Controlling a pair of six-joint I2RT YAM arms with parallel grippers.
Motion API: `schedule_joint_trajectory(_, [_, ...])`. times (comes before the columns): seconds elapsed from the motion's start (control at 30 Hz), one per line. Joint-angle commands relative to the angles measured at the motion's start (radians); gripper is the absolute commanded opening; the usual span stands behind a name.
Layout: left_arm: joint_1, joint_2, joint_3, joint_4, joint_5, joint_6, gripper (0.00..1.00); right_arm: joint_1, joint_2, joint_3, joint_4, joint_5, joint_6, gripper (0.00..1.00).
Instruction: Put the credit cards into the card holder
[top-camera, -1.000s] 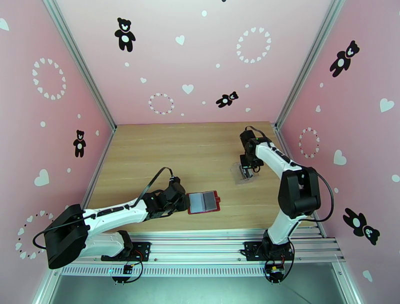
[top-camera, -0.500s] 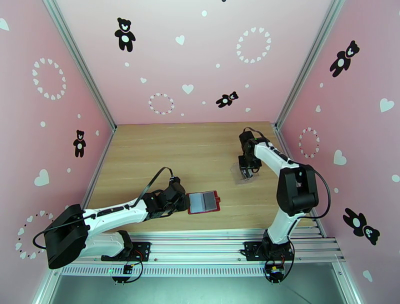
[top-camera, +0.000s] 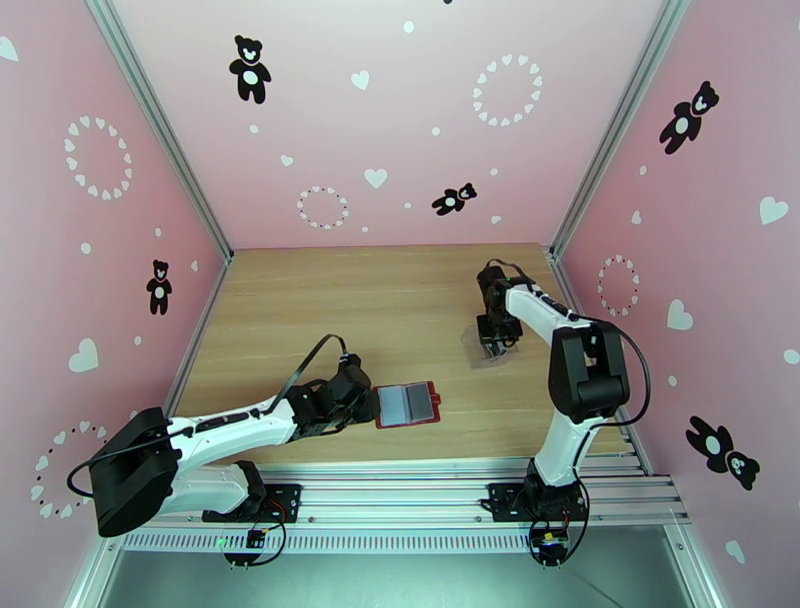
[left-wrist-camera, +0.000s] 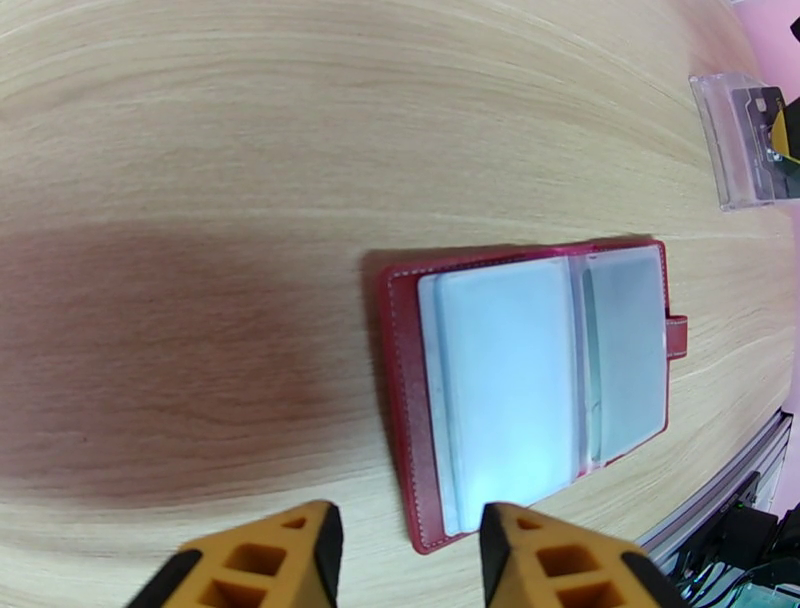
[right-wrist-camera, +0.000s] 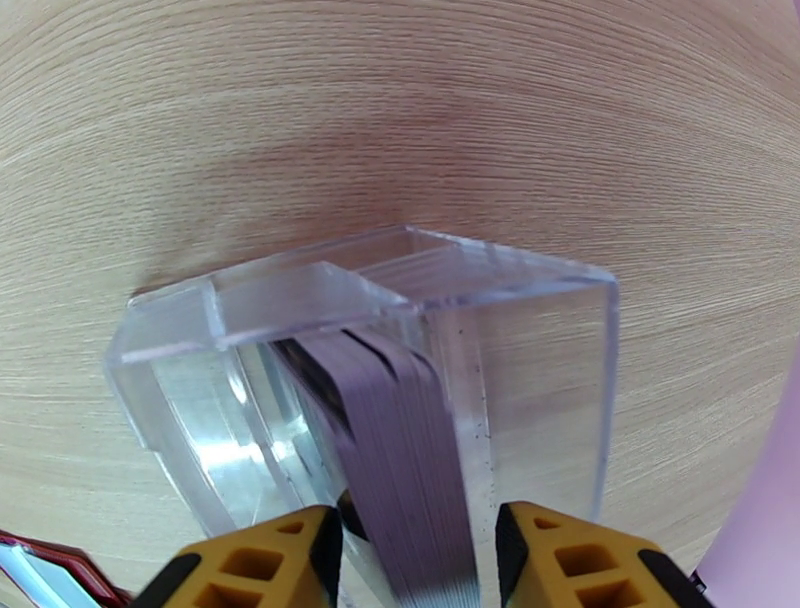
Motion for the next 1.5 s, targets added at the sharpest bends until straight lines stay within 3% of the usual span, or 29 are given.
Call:
schedule_joint_trajectory(0.0, [0.009,0.008,-0.009,0.009,0.01,0.013,0.43,-0.009,-0.013,0.01,-0.017,0.044,0.003,0.47])
schedule_joint_trajectory(0.37, [0.01,0.007,-0.013,0.011,0.009,0.009,0.43,-0.034,-0.109,-0.022,-0.011,0.049,0.017,0.41])
schedule_joint_trajectory(0.67, [0.01,0.0,-0.019,0.005,0.003,0.009,0.43,-0.034,-0.098,-0.032,0.012,-0.022,0.0,0.01])
schedule_joint_trajectory(0.93, [0.01,-0.004,-0.019,0.001,0.001,0.009,0.43,-0.032,-0.16,-0.046,0.032,-0.08,0.005,0.0])
schedule_joint_trajectory(1.13, [0.009,-0.039,-0.016,-0.004,-0.002,0.011,0.43,-0.022,-0.311,-0.077,0.032,-0.149,0.028,0.0])
schedule_joint_trajectory(1.23, [0.009,-0.09,-0.02,0.003,0.0,0.025,0.43,-0.011,-0.412,-0.102,0.045,-0.235,0.041,0.0])
schedule_joint_trajectory(1.4, [0.01,-0.237,-0.048,0.073,0.052,0.078,0.44,0.044,-0.623,-0.224,0.207,-0.566,0.107,0.0])
schedule_joint_trajectory(1.47, [0.009,-0.309,-0.063,0.12,0.095,0.105,0.5,0.085,-0.698,-0.282,0.288,-0.683,0.162,0.0])
